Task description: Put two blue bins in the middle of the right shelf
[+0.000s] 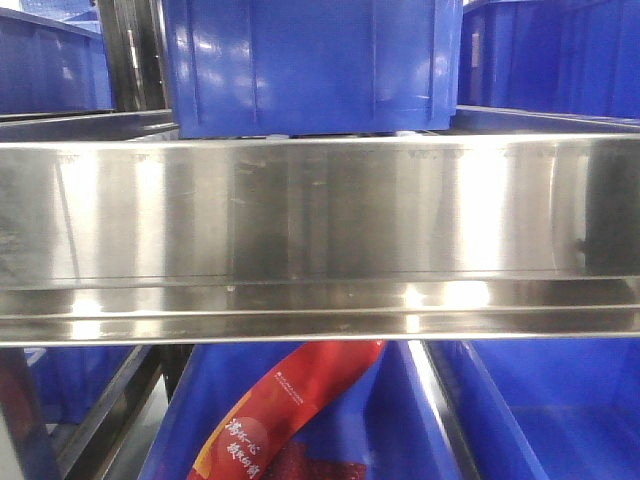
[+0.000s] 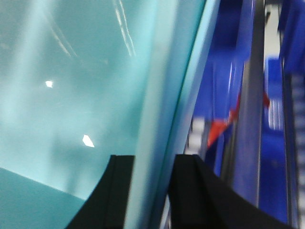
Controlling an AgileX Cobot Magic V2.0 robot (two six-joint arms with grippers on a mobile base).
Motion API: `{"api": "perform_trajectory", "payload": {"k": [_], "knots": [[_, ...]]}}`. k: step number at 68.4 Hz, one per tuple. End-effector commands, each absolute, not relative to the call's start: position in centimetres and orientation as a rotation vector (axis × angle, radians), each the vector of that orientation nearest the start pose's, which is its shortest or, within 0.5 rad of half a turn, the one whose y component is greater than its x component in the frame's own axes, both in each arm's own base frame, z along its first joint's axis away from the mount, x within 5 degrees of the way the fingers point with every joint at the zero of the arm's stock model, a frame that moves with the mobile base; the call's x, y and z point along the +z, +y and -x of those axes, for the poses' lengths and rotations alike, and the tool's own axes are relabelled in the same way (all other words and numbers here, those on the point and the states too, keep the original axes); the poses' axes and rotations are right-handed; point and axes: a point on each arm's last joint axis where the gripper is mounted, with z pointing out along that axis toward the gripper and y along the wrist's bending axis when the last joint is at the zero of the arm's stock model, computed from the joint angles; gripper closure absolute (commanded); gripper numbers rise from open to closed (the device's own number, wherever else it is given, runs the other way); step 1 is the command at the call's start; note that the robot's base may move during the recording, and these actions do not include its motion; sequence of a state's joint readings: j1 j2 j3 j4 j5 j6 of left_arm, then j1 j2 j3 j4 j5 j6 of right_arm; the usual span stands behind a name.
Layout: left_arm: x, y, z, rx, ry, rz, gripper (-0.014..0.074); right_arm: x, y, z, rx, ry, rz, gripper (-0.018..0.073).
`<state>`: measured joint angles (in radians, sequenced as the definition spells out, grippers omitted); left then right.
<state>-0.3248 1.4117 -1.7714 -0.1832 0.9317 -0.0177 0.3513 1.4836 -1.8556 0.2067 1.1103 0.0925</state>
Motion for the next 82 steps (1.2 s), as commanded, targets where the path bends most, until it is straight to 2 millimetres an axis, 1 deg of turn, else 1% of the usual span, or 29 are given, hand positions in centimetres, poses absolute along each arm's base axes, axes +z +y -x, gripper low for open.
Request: {"api": "perform_trajectory", "payload": {"k": [1, 6, 14, 18, 24, 29, 34, 38, 44, 53, 61, 72, 76, 78, 80, 82], "knots": [[50.1, -10.4, -25.5, -0.489, 2.086, -0.301, 0.0707, 49.2, 11.5, -26.3, 0.487, 2.24, 0.342, 0.0713], [49.4, -10.4, -25.1, -0.486, 2.174, -0.327, 0.0707, 49.0, 11.4, -25.9, 0.478, 2.28, 0.365, 0.0713], [48.6, -10.3, -24.4, -0.483, 2.286, -0.363, 0.0707, 49.5, 11.2, -25.3, 0.476, 2.261, 0.374, 0.0713], [48.5, -10.3, -24.4, -0.482, 2.294, -0.364, 0.0707, 49.5, 11.2, -25.2, 0.476, 2.259, 0.374, 0.0713], [47.6, -10.4, -24.6, -0.476, 2.326, -0.363, 0.0707, 49.2, 11.2, -25.3, 0.471, 2.268, 0.382, 0.0713], [46.5, -10.5, -24.8, -0.472, 2.369, -0.363, 0.0707, 48.2, 11.3, -25.6, 0.467, 2.305, 0.382, 0.0713], [45.0, -10.5, -25.1, -0.467, 2.42, -0.363, 0.0707, 46.8, 11.4, -25.9, 0.461, 2.357, 0.384, 0.0713], [43.6, -10.6, -25.2, -0.456, 2.471, -0.365, 0.0707, 45.4, 11.5, -26.2, 0.455, 2.406, 0.385, 0.0713], [41.7, -10.6, -25.5, -0.45, 2.518, -0.358, 0.0707, 42.8, 11.7, -26.6, 0.445, 2.48, 0.379, 0.0713], [39.5, -10.8, -26.0, -0.435, 2.532, -0.368, 0.0707, 39.9, 11.9, -27.5, 0.44, 2.493, 0.348, 0.0713], [38.2, -10.8, -26.4, -0.433, 2.527, -0.349, 0.0707, 38.3, 12.0, -28.0, 0.438, 2.481, 0.324, 0.0713], [37.5, -10.9, -26.7, -0.432, 2.512, -0.335, 0.07, 37.8, 12.0, -28.2, 0.436, 2.485, 0.32, 0.0711], [37.5, -10.9, -26.7, -0.432, 2.511, -0.334, 0.0677, 37.7, 12.1, -28.3, 0.436, 2.488, 0.32, 0.0687], [37.4, -10.9, -26.8, -0.432, 2.516, -0.334, 0.0649, 37.7, 12.1, -28.3, 0.436, 2.488, 0.32, 0.066], [37.3, -10.9, -26.8, -0.431, 2.518, -0.334, 0.0613, 37.7, 12.1, -28.3, 0.436, 2.488, 0.32, 0.0611], [37.3, -10.9, -26.8, -0.431, 2.522, -0.335, 0.0569, 37.7, 12.1, -28.3, 0.436, 2.488, 0.32, 0.0531]]}}
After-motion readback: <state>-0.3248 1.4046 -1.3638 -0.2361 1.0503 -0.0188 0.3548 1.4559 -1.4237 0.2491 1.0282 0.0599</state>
